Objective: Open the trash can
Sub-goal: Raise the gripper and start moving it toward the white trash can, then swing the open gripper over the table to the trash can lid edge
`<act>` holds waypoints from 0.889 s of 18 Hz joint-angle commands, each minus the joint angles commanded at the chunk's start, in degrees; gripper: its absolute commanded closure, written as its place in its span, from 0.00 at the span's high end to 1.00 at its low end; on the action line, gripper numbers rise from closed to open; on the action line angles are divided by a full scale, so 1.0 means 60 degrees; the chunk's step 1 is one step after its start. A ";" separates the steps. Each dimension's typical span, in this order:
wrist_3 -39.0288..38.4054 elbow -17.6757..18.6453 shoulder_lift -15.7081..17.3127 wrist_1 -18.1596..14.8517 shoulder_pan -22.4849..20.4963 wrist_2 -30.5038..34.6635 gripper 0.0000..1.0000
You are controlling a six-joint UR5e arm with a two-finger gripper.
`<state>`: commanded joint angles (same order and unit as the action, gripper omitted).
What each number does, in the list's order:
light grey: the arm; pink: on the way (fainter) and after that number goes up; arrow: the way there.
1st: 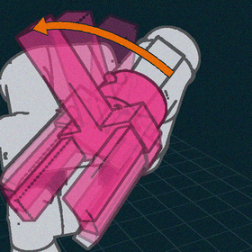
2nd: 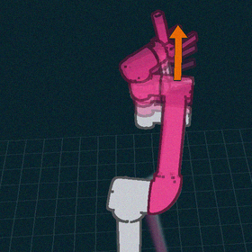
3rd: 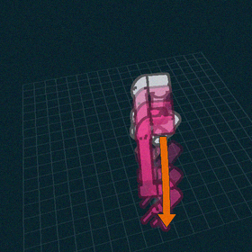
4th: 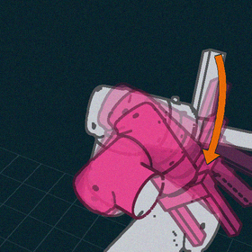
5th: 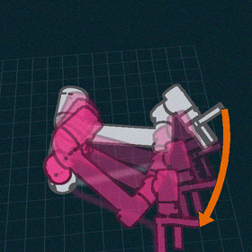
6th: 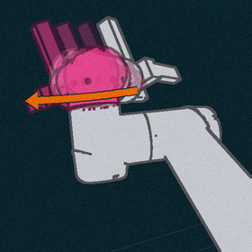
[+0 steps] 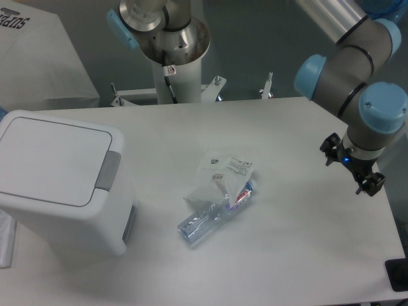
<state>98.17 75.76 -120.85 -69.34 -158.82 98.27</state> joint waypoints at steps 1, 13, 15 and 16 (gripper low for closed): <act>-0.0015 0.0044 0.0000 -0.0015 -0.0015 -0.0030 1.00; -0.3246 0.1435 0.1259 0.0337 0.0102 -0.3013 1.00; -0.4025 0.1465 0.1493 0.0395 0.0278 -0.3704 1.00; -0.4362 0.1465 0.1610 0.0410 0.0322 -0.3750 1.00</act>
<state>72.00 84.55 -111.19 -66.89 -156.89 75.76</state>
